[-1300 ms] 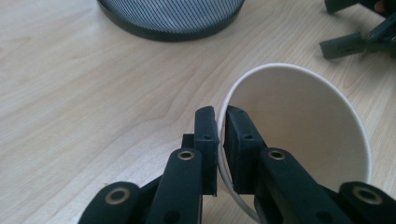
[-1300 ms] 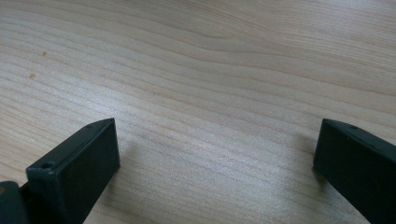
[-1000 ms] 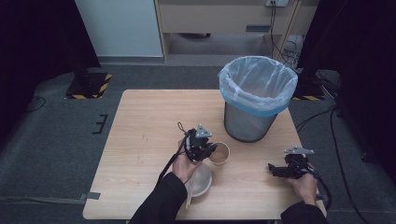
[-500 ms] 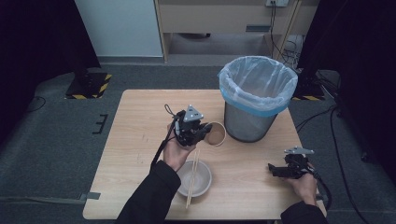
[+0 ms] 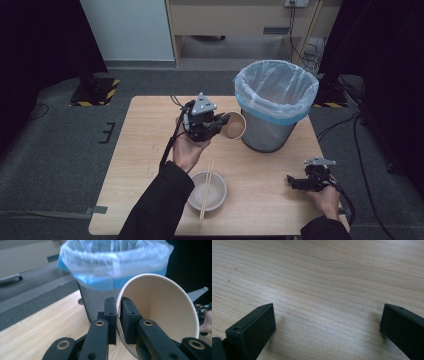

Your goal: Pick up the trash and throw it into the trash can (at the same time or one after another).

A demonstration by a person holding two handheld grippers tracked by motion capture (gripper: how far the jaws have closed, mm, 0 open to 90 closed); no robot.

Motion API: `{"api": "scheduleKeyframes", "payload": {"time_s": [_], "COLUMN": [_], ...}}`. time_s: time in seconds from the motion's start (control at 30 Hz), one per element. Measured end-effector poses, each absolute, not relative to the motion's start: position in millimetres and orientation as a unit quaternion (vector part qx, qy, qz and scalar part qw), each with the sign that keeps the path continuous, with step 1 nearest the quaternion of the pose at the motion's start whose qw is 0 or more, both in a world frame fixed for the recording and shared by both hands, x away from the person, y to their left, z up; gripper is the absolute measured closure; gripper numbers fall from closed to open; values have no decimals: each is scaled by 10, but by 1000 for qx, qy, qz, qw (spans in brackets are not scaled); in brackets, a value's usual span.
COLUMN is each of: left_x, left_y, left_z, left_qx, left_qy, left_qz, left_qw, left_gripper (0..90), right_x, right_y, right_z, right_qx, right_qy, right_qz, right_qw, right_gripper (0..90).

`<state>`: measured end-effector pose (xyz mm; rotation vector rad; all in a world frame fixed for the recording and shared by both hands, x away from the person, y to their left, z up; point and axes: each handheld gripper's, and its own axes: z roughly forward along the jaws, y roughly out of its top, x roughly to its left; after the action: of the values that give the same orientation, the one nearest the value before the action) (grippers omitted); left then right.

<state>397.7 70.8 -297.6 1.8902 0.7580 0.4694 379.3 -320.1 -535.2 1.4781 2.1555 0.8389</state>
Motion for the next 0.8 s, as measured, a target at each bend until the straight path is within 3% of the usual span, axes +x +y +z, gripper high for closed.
{"api": "scheduleKeyframes", "payload": {"time_s": [0.8], "left_x": [4148], "left_y": [507], "left_z": [-2331], "left_qx": [749], "left_qy": [296], "left_qz": [225], "left_qw": [548], "left_gripper": [832], "right_x": [3800], "right_y": [-3202], "right_z": [-5356], "right_qx": [525], "right_qy": [770], "right_qz": [301], "right_qw": [199], "right_gripper": [3]}}
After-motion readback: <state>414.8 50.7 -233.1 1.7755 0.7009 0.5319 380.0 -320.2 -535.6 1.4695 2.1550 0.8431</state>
